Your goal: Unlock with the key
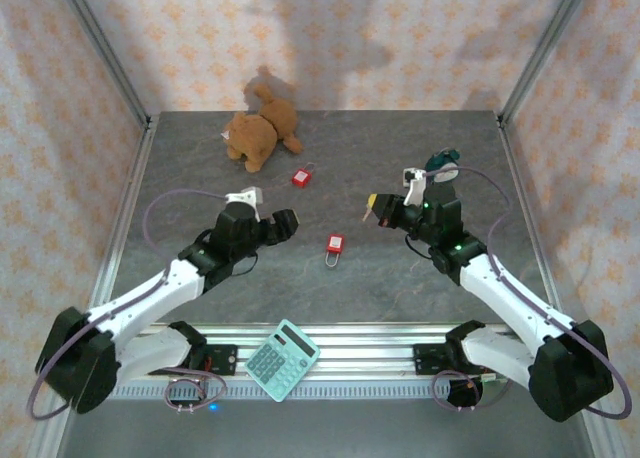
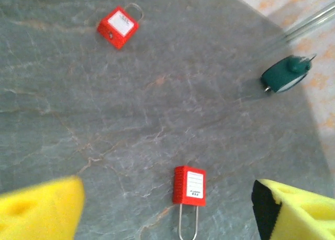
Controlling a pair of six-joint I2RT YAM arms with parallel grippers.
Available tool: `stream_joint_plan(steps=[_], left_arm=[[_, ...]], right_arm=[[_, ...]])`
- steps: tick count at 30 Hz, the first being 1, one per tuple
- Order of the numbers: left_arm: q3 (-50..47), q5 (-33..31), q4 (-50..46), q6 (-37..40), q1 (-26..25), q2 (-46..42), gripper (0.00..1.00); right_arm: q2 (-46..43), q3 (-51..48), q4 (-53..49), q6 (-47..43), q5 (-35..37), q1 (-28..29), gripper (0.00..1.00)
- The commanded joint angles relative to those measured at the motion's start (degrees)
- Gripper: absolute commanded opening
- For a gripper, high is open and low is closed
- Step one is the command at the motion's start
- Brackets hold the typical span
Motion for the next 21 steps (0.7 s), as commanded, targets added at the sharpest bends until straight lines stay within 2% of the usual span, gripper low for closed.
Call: stream_joint_plan(steps=[1, 3, 6, 8, 17, 21], left_arm=[[10.2, -2.1, -13.2, 3.2, -2.3, 7.5, 0.66], [17.0, -6.7, -21.0, 6.0, -7.5, 14.2, 0.61], [27.3, -12.1, -30.7, 9.8, -15.2, 25.1, 0.61], [33.0, -13.9, -35.7, 11.3, -17.7, 31.3, 0.62], [47.0, -15.7, -44.9, 14.4, -18.4, 46.8, 0.67], [51.9, -12.4, -46.9, 15.2, -18.4, 51.5, 0.67]], right_arm=[[-2.0, -0.5, -1.5, -1.9, 4.0, 0.1, 0.05], [-2.8, -0.5, -3.1, -2.6, 6.1, 0.0, 0.05], [-4.4, -0.6, -5.0, -3.1, 8.2, -0.1, 0.05], [-4.9, -0.3, -6.3, -2.8, 7.8, -0.1, 0.05], [-10.6, -1.4, -10.2, -3.9, 11.6, -0.3, 0.04], [-10.8, -2.1, -10.0, -4.1, 11.9, -0.3, 0.04]])
